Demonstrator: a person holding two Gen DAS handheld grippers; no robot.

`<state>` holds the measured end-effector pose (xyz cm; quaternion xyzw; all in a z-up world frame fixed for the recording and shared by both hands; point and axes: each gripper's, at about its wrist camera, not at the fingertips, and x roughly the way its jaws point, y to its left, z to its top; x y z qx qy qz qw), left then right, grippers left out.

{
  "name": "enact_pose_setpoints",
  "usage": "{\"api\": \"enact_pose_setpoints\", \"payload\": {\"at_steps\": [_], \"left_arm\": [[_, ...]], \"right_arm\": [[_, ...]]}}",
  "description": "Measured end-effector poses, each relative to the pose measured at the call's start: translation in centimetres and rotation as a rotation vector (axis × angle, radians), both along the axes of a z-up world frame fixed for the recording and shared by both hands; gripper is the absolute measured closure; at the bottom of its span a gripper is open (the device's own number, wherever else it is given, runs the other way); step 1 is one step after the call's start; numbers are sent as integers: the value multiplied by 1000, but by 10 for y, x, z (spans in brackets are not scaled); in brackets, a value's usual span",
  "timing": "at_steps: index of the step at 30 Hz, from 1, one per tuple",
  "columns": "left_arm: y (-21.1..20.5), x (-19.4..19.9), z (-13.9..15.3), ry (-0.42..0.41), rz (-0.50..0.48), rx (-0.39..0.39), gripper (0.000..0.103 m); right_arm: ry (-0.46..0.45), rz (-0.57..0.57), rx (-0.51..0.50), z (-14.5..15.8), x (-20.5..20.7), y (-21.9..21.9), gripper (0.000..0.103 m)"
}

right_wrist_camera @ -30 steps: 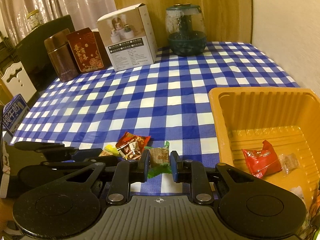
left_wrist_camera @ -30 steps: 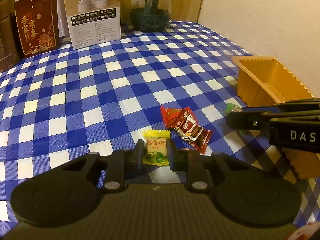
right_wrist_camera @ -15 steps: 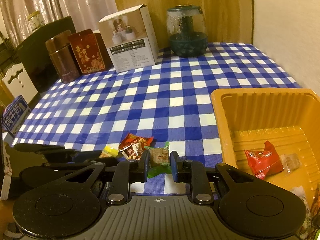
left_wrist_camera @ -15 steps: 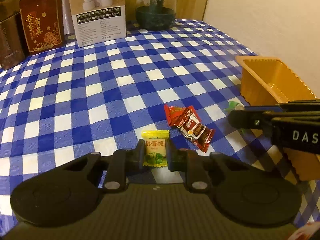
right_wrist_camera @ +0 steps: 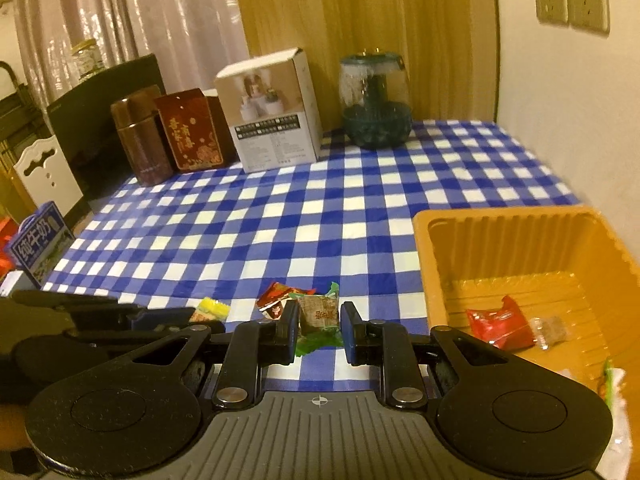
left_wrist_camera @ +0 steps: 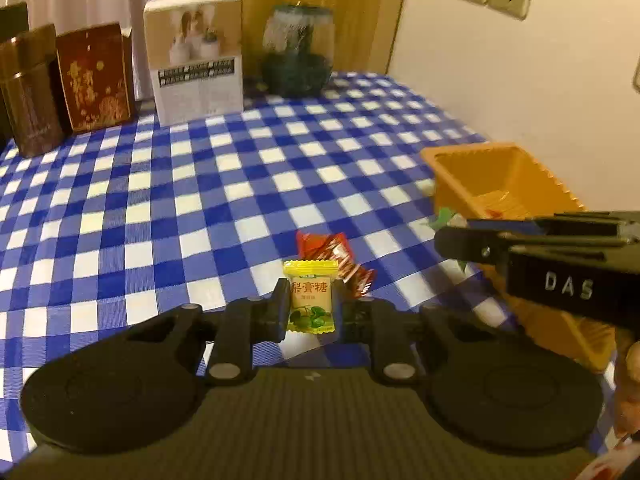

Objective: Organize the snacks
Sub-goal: 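Carry both held snacks over the orange tray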

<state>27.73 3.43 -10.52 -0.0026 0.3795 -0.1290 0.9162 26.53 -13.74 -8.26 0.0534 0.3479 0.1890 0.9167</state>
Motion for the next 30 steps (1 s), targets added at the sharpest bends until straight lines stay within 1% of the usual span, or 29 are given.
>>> {"api": "enact_pose_setpoints", "payload": {"at_steps": [4, 10, 12, 21, 23, 30], "left_arm": [[-5, -23, 14, -28, -14, -1, 84], [-16, -60, 32, -42, -13, -20, 84], [-21, -73, 36, -41, -11, -14, 84], [-44, -125, 52, -32, -7, -70, 84], [-52, -134, 57, -31, -13, -87, 84], [-80, -156, 75, -48, -53, -93, 84]], "right_arm": [[-19, -3, -11, 6, -25, -10, 80], [-37, -41, 18, 20, -68, -30, 80], [-33, -62, 17, 23, -81, -37, 80], [-2, -167, 40, 36, -127, -77, 80], [-2, -183, 43, 41, -134, -83, 80], [7, -251, 29, 52, -161, -111, 80]]}}
